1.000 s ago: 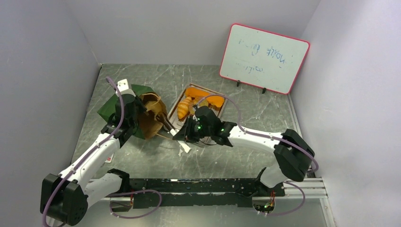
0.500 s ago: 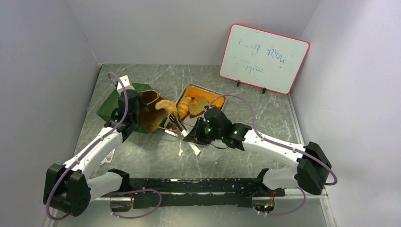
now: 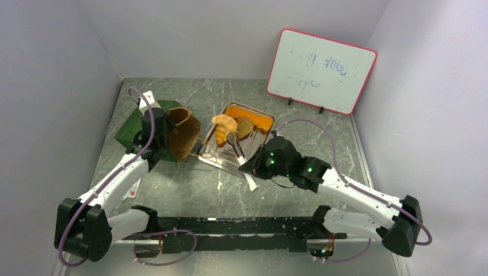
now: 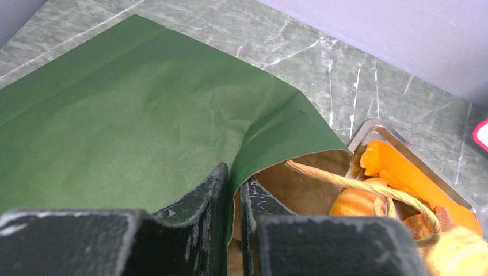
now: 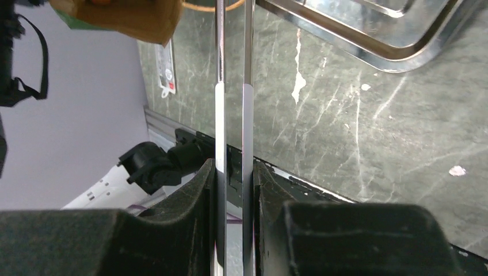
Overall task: Take the fake bread out of the paper bag
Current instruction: Place the fake bread in the container.
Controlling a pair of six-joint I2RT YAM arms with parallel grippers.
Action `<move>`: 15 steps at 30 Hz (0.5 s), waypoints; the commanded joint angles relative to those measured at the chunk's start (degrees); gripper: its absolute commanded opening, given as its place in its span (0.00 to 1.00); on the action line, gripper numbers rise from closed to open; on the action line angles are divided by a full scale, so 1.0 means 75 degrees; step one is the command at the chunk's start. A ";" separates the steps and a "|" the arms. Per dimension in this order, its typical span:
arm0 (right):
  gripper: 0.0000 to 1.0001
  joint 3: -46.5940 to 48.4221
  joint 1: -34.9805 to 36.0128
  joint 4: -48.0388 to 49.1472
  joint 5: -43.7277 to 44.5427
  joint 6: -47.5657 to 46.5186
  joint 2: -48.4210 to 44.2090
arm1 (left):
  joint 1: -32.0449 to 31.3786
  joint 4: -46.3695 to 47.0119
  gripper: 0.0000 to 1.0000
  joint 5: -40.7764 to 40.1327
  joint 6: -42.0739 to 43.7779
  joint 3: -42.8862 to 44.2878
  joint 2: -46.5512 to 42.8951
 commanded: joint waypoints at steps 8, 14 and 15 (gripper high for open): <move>0.00 -0.1059 -0.0008 -0.0406 0.1615 0.1965 -0.1463 | 0.0115 0.0181 0.07 0.0063 0.0091 -0.0299 -0.0421; 0.00 -0.1341 -0.0029 -0.0324 0.2066 0.2376 -0.1660 | 0.0121 0.0104 0.07 0.0163 0.0004 -0.0428 -0.0668; 0.00 -0.1390 -0.0050 -0.0276 0.2076 0.2418 -0.1642 | 0.0116 0.0094 0.07 0.0193 -0.0006 -0.0440 -0.0695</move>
